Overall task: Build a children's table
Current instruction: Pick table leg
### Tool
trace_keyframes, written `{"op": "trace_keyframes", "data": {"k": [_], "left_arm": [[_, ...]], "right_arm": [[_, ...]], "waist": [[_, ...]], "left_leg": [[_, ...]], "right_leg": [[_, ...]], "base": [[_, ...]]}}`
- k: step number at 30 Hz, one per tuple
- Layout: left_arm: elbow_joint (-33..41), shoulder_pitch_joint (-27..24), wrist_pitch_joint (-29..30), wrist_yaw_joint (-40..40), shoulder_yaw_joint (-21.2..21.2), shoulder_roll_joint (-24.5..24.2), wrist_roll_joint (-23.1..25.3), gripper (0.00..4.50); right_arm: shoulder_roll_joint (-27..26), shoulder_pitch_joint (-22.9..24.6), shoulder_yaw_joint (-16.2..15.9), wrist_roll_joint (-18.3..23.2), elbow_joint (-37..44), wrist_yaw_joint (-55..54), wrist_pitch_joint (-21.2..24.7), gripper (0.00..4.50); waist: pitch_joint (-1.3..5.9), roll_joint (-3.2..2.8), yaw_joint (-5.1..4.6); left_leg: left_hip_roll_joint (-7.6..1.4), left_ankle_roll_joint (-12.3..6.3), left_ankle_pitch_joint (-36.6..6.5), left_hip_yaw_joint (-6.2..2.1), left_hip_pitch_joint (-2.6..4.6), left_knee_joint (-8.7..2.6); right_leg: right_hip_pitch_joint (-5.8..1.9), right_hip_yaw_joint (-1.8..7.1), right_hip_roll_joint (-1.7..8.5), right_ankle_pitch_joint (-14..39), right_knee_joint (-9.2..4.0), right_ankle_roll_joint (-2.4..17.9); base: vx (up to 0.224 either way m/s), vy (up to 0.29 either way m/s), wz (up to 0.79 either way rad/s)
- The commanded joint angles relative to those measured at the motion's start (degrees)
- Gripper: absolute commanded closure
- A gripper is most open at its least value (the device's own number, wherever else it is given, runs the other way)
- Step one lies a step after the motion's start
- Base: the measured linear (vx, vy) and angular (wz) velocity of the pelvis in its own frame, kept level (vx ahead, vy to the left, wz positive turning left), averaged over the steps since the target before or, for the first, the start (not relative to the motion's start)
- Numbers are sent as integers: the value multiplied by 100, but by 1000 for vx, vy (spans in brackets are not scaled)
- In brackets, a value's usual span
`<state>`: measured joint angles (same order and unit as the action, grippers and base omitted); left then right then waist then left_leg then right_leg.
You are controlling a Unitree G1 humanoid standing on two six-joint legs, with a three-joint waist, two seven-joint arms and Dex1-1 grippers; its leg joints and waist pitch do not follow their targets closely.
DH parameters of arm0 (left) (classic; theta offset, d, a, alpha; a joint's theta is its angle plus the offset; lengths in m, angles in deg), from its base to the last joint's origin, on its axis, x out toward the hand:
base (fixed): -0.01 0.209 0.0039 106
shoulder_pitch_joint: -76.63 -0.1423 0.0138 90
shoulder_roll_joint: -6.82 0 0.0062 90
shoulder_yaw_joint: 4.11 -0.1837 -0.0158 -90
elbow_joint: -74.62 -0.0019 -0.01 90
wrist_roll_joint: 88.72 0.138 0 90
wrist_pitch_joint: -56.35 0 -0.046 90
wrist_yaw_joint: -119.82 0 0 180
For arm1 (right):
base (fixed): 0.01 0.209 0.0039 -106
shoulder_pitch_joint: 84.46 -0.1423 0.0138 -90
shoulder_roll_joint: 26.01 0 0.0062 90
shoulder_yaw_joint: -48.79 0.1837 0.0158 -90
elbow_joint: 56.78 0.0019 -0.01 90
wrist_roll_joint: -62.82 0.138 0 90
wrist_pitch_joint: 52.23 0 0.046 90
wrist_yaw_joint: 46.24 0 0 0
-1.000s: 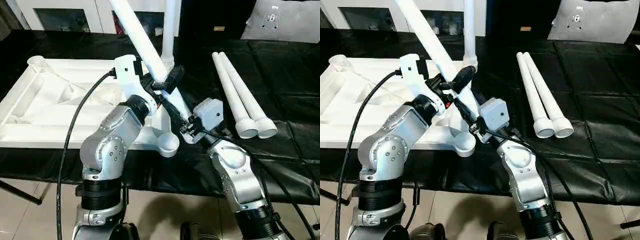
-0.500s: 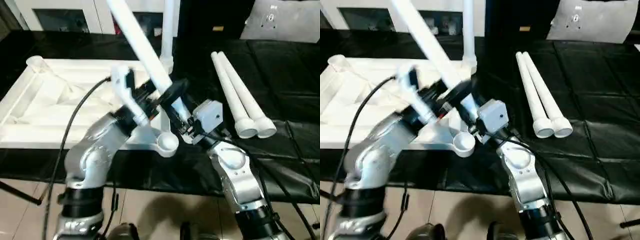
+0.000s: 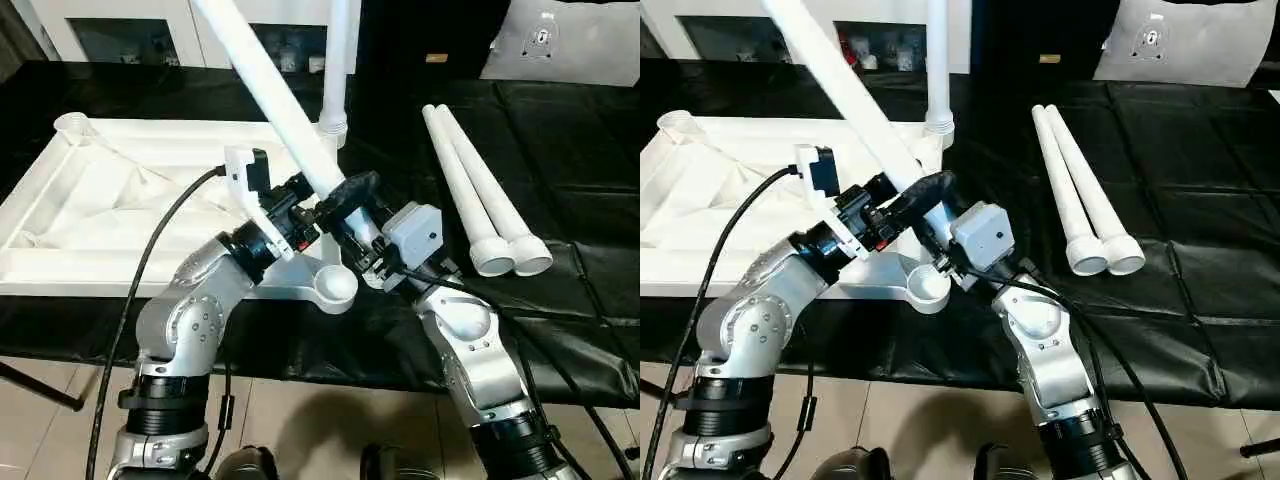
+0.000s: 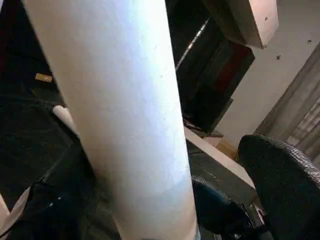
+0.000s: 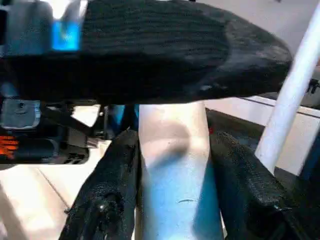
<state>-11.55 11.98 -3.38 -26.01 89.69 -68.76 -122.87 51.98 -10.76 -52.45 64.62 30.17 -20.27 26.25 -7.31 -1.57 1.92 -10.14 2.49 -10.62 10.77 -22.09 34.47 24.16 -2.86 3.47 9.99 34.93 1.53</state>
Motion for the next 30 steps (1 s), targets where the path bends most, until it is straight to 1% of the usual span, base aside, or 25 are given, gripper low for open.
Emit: {"op": "trace_keyframes", "data": {"k": [1,2,4,5,8,10,12,14,15,18,21,22,24,25,28,29,30], "left_arm": [[-56,83,-128,-19,65,30,-74,36],[-120,117,-316,103,104,26,-70,36],[-119,110,-419,277,49,-33,-36,36],[-109,67,-517,632,-33,-135,-65,36],[-156,40,-546,894,24,-166,-219,36],[-272,53,-565,1084,102,-223,-322,74],[-345,62,-586,1173,130,-257,-357,82],[-410,72,-597,1237,161,-282,-396,115],[-452,79,-629,1270,163,-297,-399,115],[-597,107,-711,1342,144,-355,-296,131],[-607,103,-719,1367,148,-364,-317,162],[-616,103,-730,1363,157,-363,-324,162],[-634,105,-744,1336,197,-341,-350,185],[-640,107,-748,1323,208,-333,-357,185],[-649,92,-756,1244,255,-299,-430,213],[-649,92,-756,1244,255,-299,-430,213],[-648,78,-743,1183,278,-281,-462,230]], "right_arm": [[-3,34,-60,23,19,41,-107,272],[12,52,-76,2,20,54,-139,272],[22,63,-85,-7,20,62,-153,272],[30,72,-96,-10,21,66,-162,272],[33,75,-107,-5,29,61,-160,272],[40,73,-109,3,36,63,-157,272],[46,79,-106,9,42,70,-161,272],[54,89,-107,16,49,74,-166,272],[57,93,-107,19,48,77,-172,272],[70,108,-117,19,46,98,-202,272],[76,114,-126,24,54,94,-207,272],[81,119,-132,27,58,91,-211,272],[91,121,-139,34,60,83,-218,272],[92,120,-139,36,59,82,-219,272],[94,122,-134,40,62,71,-217,272],[94,122,-134,40,62,71,-217,272],[91,121,-131,36,61,64,-217,272]], "waist": [[474,14,-4],[478,18,2],[479,24,3],[479,16,0],[479,5,-6],[473,-6,-4],[473,-3,-10],[465,-12,-9],[465,-9,-4],[478,-12,-4],[475,-11,-4],[475,-12,-4],[471,-13,-2],[471,-13,-2],[475,-10,-2],[473,-13,0],[476,-25,1]], "left_leg": [[-244,-485,-838,-116,66,-374],[-243,-491,-811,-118,63,-372],[-238,-508,-794,-120,59,-374],[-243,-520,-787,-119,66,-374],[-246,-518,-786,-118,69,-376],[-246,-501,-834,-114,78,-380],[-250,-489,-864,-117,78,-385],[-253,-470,-917,-116,85,-388],[-254,-456,-932,-115,89,-392],[-254,-460,-871,-120,84,-389],[-257,-465,-881,-117,80,-390],[-259,-460,-893,-119,81,-390],[-261,-446,-917,-119,87,-393],[-261,-446,-917,-119,87,-393],[-258,-442,-907,-115,83,-389],[-257,-451,-886,-116,80,-388],[-260,-455,-892,-119,84,-389]], "right_leg": [[-358,277,387,979,-407,1176],[-360,278,388,938,-407,1180],[-365,279,389,921,-405,1176],[-358,282,392,909,-399,1177],[-356,280,391,893,-389,1205],[-350,280,391,912,-395,1248],[-354,279,384,888,-388,1261],[-354,284,398,962,-398,1258],[-351,284,391,986,-399,1254],[-363,286,392,840,-379,1269],[-368,286,400,843,-381,1299],[-368,287,403,862,-384,1298],[-364,287,402,920,-389,1291],[-364,287,402,920,-389,1291],[-368,289,401,878,-385,1301],[-368,289,401,850,-384,1309],[-367,286,400,846,-381,1315]], "base": [[0,0,0],[0,0,0],[0,0,0],[0,0,0],[0,0,0],[0,0,0],[0,0,0],[0,0,0],[0,0,0],[0,0,0],[0,0,0],[0,0,0],[0,0,0],[0,0,0],[0,0,0],[0,0,0],[0,0,0]]}}
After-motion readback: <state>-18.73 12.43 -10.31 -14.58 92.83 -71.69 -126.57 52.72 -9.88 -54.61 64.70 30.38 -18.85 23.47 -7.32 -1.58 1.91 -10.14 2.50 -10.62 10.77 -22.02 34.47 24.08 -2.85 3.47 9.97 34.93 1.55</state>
